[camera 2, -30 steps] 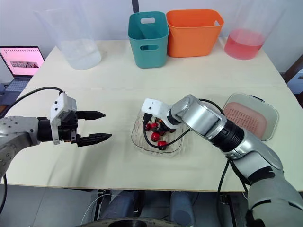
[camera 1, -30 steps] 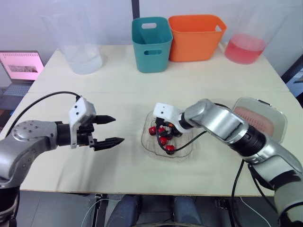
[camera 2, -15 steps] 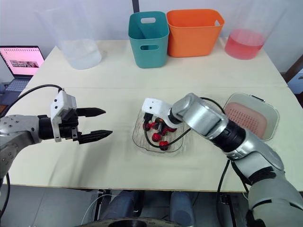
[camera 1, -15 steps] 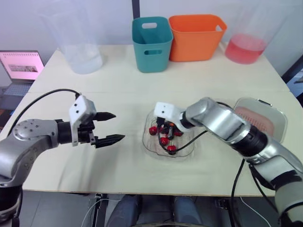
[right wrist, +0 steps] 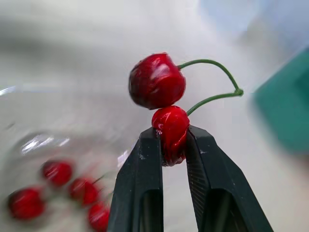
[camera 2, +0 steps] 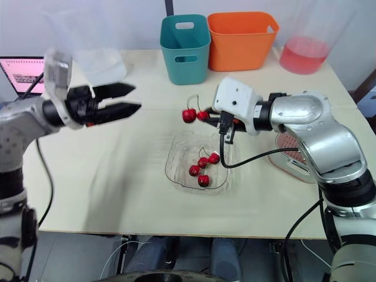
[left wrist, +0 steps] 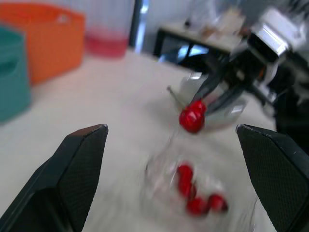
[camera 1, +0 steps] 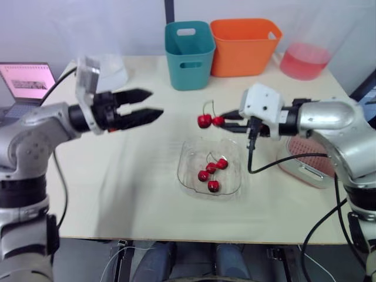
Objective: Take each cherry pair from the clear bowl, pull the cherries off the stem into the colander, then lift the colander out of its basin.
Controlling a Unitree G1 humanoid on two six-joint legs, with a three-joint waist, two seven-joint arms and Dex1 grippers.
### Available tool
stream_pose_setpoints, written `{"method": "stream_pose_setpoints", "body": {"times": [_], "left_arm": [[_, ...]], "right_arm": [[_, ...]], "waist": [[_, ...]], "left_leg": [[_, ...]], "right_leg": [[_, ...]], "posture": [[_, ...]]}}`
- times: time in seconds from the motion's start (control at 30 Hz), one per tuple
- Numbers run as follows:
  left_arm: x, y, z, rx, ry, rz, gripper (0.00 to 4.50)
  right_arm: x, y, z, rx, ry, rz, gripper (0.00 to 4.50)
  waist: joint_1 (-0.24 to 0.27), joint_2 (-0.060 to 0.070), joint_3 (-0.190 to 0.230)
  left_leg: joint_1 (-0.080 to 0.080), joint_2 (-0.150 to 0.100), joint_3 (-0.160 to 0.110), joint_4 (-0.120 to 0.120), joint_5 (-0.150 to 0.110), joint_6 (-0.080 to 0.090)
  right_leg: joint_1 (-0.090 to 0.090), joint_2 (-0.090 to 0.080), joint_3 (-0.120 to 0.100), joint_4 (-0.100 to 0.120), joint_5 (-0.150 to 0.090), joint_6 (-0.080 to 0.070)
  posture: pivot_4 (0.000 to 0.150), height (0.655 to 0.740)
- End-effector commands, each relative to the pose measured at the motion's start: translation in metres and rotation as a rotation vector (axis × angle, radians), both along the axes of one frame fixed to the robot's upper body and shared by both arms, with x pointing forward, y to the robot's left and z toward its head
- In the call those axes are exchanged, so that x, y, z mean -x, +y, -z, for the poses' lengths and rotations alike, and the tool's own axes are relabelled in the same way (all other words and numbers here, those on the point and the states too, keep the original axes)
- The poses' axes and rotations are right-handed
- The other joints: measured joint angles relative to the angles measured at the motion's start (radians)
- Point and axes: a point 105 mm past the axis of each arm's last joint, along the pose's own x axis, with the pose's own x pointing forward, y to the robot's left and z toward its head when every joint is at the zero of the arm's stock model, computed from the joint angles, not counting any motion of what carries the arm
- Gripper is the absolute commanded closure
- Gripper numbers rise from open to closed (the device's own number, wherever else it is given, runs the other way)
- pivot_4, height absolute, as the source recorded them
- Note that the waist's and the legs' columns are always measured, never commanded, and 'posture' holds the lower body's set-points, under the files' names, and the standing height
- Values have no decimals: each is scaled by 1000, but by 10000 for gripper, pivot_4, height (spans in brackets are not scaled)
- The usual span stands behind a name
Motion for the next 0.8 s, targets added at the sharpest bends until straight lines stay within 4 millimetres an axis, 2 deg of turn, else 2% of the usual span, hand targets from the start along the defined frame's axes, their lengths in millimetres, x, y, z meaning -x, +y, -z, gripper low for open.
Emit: {"method": "stream_pose_setpoints", "body": {"times": [0.03,0.23,0.33,0.53,0.77,0.8], "left_arm": [[-11,-11,-13,40,11,45,0],[-29,-44,-35,85,41,141,0],[-33,-54,-36,66,49,171,0],[-28,-67,-29,9,64,240,0],[-28,-72,-29,7,68,252,0],[-28,-73,-29,8,67,253,2581]], "right_arm": [[6,9,-26,-2,-251,-52,41951],[8,20,-32,30,-388,-87,41951],[8,22,-32,53,-421,-96,41951],[7,24,-30,73,-445,-99,41951],[8,26,-28,81,-448,-108,41951],[9,26,-28,84,-449,-108,42035]], "waist": [[-8,0,0],[-10,-1,0],[-16,-1,0],[-20,-1,1],[-18,-1,0],[-18,-1,1]], "left_leg": [[0,0,1,0,0,0],[0,0,3,0,1,-1],[-1,-1,3,0,1,-1],[-1,0,3,0,1,-1],[-1,0,3,0,1,-1],[-1,0,3,0,1,-1]], "right_leg": [[0,0,0,0,0,0],[0,0,0,0,0,0],[-1,0,0,0,0,0],[-2,1,1,1,0,0],[-2,0,1,1,0,0],[-2,0,1,1,0,0]], "posture": [[1500,7400],[1500,7400],[1500,7400],[1500,7400],[1500,7400],[1500,7400]]}}
